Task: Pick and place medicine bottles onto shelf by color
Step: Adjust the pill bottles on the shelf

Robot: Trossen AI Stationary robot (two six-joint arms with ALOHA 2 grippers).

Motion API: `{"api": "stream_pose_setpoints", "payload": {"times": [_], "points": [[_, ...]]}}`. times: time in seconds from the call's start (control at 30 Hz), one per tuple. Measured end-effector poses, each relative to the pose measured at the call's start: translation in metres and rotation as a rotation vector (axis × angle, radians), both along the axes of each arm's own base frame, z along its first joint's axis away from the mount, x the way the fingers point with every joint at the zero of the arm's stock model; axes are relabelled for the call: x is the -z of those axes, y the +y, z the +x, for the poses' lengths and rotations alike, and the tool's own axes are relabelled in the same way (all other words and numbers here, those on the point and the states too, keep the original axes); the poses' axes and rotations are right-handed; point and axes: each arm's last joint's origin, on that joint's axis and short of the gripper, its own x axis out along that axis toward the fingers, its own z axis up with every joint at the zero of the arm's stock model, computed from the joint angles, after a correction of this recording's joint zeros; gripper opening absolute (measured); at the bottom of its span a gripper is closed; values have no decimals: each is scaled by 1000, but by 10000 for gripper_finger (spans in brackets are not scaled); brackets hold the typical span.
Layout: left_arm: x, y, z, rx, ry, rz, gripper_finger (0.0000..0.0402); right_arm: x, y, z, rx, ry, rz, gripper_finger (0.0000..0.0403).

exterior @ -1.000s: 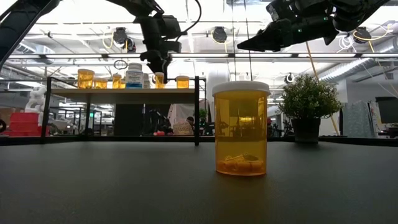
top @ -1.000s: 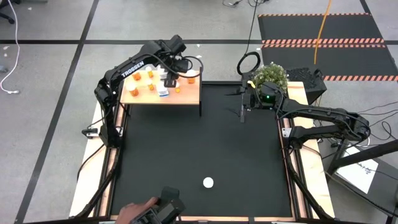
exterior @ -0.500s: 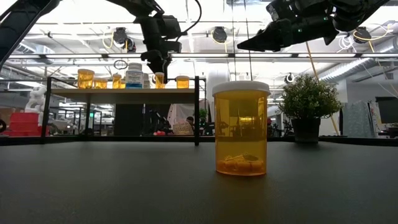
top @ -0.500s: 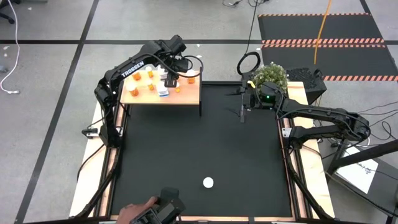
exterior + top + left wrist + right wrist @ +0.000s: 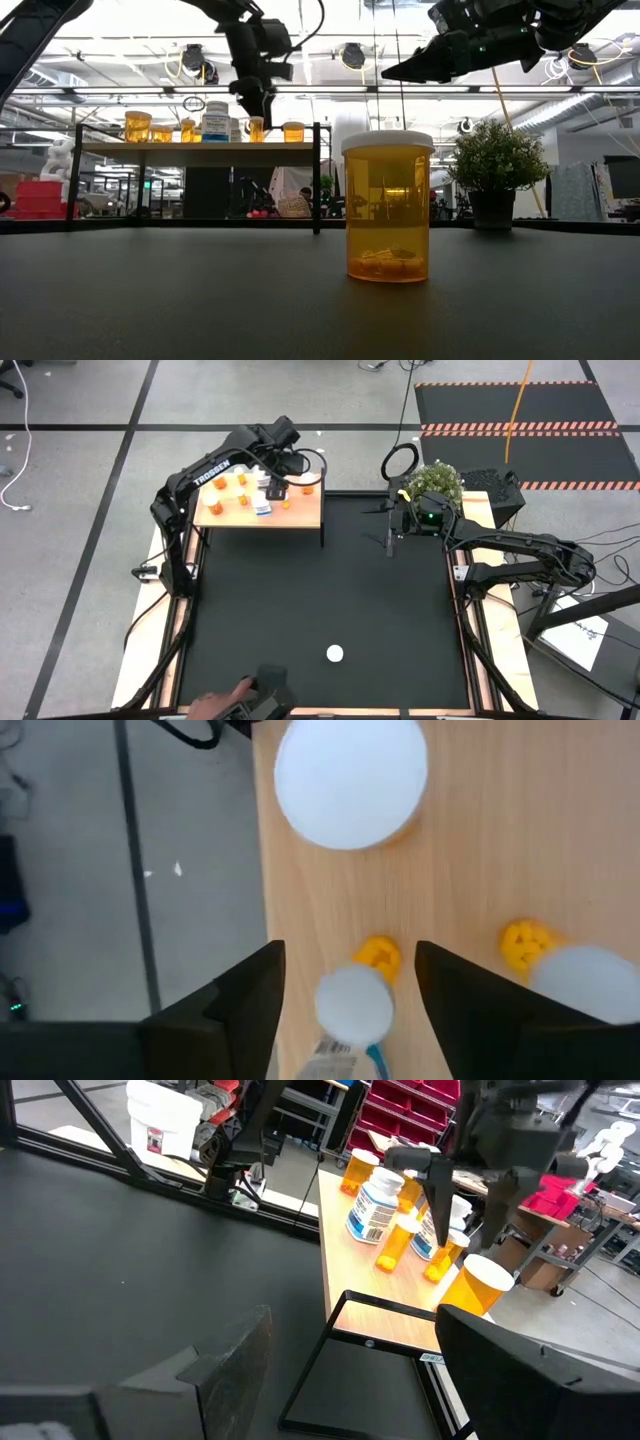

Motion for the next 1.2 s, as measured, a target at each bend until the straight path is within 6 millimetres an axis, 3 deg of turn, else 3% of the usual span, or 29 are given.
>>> {"api": "stream_pose_setpoints", "payload": {"times": [0.13, 0.27, 0.43, 0.6, 0.73, 0.93, 1.07, 1.2], "points": [[-18, -12, -6, -37, -29, 44, 232, 0, 0, 0, 0, 0, 0, 276], [-48, -33, -19, -86, -112, 77, 234, 0, 0, 0, 0, 0, 0, 276], [-81, -71, -41, -143, -214, 32, 235, 0, 0, 0, 0, 0, 0, 276], [-94, -111, -54, -205, -228, -97, 234, 0, 0, 0, 0, -3, 0, 276], [-80, -133, -50, -247, -152, -96, 234, -1, 0, 0, 0, -8, -1, 276], [-23, -152, -45, -242, -42, -90, 234, -1, 2, 1, -5, -10, 18, 276], [7, -160, -47, -228, -33, -48, 234, -1, 3, 2, -12, -9, 10, 276], [23, -161, -56, -256, -32, 19, 234, -1, 3, 2, -11, -12, 7, 276]]}}
